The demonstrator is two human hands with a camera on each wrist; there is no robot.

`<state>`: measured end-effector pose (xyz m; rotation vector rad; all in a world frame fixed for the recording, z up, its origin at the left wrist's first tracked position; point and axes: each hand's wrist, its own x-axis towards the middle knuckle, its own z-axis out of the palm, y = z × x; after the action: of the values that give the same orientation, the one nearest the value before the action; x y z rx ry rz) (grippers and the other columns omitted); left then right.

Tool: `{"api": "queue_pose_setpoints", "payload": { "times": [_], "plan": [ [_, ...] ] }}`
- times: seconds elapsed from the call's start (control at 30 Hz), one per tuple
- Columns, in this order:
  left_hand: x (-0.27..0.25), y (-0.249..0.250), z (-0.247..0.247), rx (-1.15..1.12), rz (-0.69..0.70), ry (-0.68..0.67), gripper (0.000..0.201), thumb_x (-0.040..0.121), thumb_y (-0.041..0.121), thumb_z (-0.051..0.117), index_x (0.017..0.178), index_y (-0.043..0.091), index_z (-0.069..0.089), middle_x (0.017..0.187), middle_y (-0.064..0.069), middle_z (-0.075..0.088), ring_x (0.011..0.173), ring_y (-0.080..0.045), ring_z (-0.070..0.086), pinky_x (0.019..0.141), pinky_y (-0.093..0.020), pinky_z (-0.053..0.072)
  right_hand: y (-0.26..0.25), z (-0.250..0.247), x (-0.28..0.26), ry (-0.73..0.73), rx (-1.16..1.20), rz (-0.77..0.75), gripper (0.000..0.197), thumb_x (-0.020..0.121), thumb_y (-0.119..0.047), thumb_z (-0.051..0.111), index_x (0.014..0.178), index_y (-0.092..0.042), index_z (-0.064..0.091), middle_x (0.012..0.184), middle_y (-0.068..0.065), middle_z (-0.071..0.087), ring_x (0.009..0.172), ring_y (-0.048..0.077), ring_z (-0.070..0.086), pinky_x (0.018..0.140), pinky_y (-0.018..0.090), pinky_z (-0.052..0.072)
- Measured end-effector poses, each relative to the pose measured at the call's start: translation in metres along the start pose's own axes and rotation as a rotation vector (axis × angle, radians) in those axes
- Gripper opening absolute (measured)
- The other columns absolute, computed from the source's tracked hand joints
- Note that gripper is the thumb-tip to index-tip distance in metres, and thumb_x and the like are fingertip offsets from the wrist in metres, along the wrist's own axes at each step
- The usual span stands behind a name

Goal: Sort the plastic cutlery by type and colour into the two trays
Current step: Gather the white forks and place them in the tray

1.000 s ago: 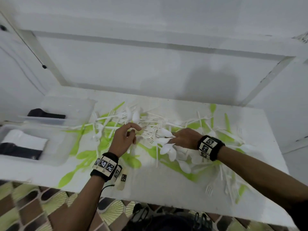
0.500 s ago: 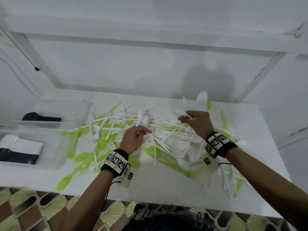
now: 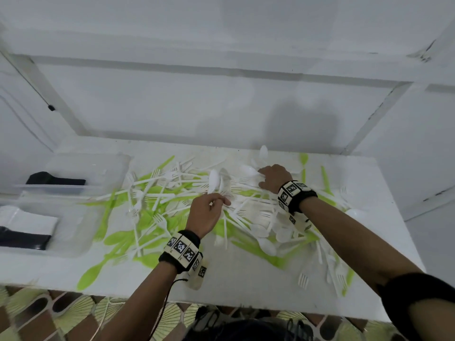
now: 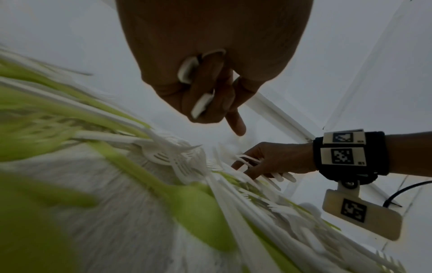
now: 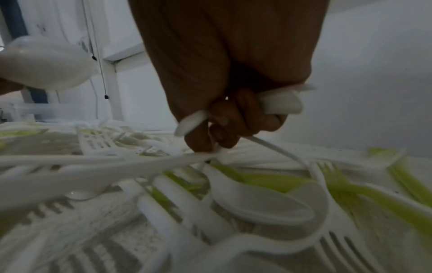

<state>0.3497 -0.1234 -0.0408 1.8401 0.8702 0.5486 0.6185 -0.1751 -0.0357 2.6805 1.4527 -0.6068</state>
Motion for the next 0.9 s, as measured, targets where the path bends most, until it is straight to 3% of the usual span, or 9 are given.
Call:
{"api": "queue_pose_setpoints", "payload": {
  "times": [0.13, 0.23, 0.37, 0.47, 0.53, 0.63, 0.7, 0.8, 0.9],
  "plan": [
    [-0.014, -0.016, -0.009, 0.01, -0.025, 0.037, 0.035, 0.093, 0.008, 0.051, 0.08, 0.026, 0.078, 0.094, 0.014, 0.076, 0.088, -0.014, 0.068, 0.078, -0.04, 0.054, -0.005, 0.002, 0.007, -0.005, -0.086, -0.061, 0.054, 0.092, -0.039, 0.068, 0.141, -0.023, 0.055, 0.139, 0.014, 0.055, 0.13, 0.033, 0.05, 0.103, 0.037, 0.041],
    [-0.019, -0.026, -0.012, 0.033, -0.04, 0.036, 0.037, 0.094, 0.004, 0.053, 0.079, 0.029, 0.077, 0.097, 0.016, 0.075, 0.095, -0.007, 0.067, 0.084, -0.037, 0.054, -0.005, 0.001, 0.006, 0.034, -0.093, -0.111, 0.02, 0.088, -0.037, 0.072, 0.104, -0.025, 0.067, 0.12, 0.012, 0.065, 0.116, 0.033, 0.059, 0.086, 0.034, 0.045],
    [-0.014, -0.027, -0.009, 0.019, 0.0, 0.01, 0.033, 0.094, 0.008, 0.054, 0.084, 0.029, 0.078, 0.097, 0.012, 0.076, 0.083, -0.012, 0.067, 0.072, -0.034, 0.052, 0.001, 0.004, -0.003, 0.12, -0.104, -0.223, 0.031, 0.096, -0.039, 0.061, 0.12, -0.021, 0.07, 0.115, 0.011, 0.069, 0.115, 0.032, 0.061, 0.088, 0.036, 0.046],
    [-0.009, -0.019, -0.002, 0.033, 0.074, -0.008, 0.027, 0.089, 0.018, 0.055, 0.089, 0.03, 0.079, 0.087, 0.007, 0.074, 0.074, -0.011, 0.061, 0.069, -0.02, 0.047, 0.002, 0.006, -0.012, 0.213, -0.125, -0.353, 0.022, 0.096, -0.035, 0.06, 0.107, -0.018, 0.069, 0.094, 0.009, 0.07, 0.098, 0.034, 0.065, 0.075, 0.035, 0.044],
    [-0.007, -0.012, 0.001, 0.077, 0.137, -0.02, 0.021, 0.091, 0.014, 0.064, 0.092, 0.027, 0.08, 0.073, 0.006, 0.062, 0.067, -0.009, 0.053, 0.066, -0.009, 0.038, 0.002, 0.006, -0.019, 0.329, -0.077, -0.442, 0.014, 0.091, -0.029, 0.066, 0.096, -0.015, 0.068, 0.079, 0.007, 0.065, 0.078, 0.035, 0.066, 0.064, 0.031, 0.037],
    [-0.004, -0.003, 0.006, 0.141, 0.225, -0.101, 0.013, 0.091, 0.019, 0.074, 0.094, 0.03, 0.079, 0.067, 0.008, 0.048, 0.064, -0.009, 0.049, 0.064, -0.013, 0.035, 0.001, 0.003, -0.033, 0.523, 0.041, -0.526, 0.016, 0.084, -0.027, 0.07, 0.092, -0.014, 0.065, 0.071, 0.002, 0.059, 0.057, 0.031, 0.062, 0.051, 0.028, 0.04],
    [-0.004, -0.001, 0.012, 0.159, 0.261, -0.149, 0.009, 0.089, 0.027, 0.075, 0.093, 0.034, 0.078, 0.068, 0.009, 0.048, 0.065, -0.008, 0.049, 0.06, -0.014, 0.033, -0.001, -0.003, -0.04, 0.678, 0.136, -0.506, 0.019, 0.085, -0.028, 0.069, 0.095, -0.013, 0.063, 0.073, -0.001, 0.058, 0.056, 0.026, 0.059, 0.05, 0.029, 0.046],
    [-0.004, -0.005, 0.023, 0.294, 0.301, -0.188, 0.012, 0.087, 0.045, 0.068, 0.095, 0.041, 0.075, 0.074, 0.014, 0.05, 0.068, -0.002, 0.051, 0.06, -0.012, 0.031, 0.0, -0.017, -0.051, 0.864, 0.368, -0.362, 0.02, 0.083, -0.022, 0.077, 0.09, -0.011, 0.062, 0.07, -0.002, 0.061, 0.055, 0.018, 0.056, 0.059, 0.024, 0.045],
    [-0.007, -0.007, 0.032, 0.449, 0.385, -0.305, 0.016, 0.085, 0.041, 0.073, 0.101, 0.041, 0.073, 0.094, 0.019, 0.063, 0.08, 0.002, 0.058, 0.067, -0.019, 0.042, 0.008, -0.025, -0.065, 0.876, 0.604, -0.196, 0.017, 0.087, -0.02, 0.075, 0.097, -0.011, 0.065, 0.075, -0.004, 0.068, 0.056, 0.009, 0.053, 0.061, 0.015, 0.044]
  ]
}}
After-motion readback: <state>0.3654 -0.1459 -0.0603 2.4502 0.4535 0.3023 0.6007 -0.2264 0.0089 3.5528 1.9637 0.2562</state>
